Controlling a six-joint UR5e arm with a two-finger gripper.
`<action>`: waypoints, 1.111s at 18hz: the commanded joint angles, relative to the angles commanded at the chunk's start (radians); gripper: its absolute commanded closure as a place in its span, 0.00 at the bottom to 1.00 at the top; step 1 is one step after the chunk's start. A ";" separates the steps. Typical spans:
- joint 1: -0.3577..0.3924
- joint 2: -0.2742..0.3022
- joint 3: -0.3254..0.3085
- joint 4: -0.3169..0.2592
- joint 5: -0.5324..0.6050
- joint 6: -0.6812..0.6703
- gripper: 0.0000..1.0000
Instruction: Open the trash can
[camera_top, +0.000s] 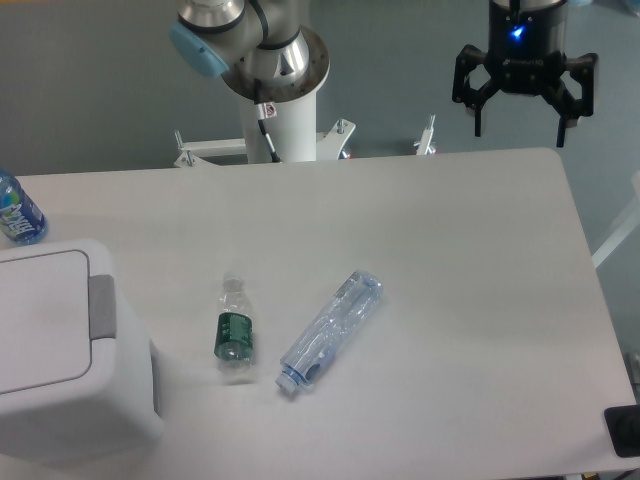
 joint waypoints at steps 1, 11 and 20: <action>0.000 0.000 0.000 0.000 0.000 0.002 0.00; -0.060 -0.005 0.000 0.005 0.000 -0.222 0.00; -0.291 -0.049 -0.008 0.123 -0.002 -0.739 0.00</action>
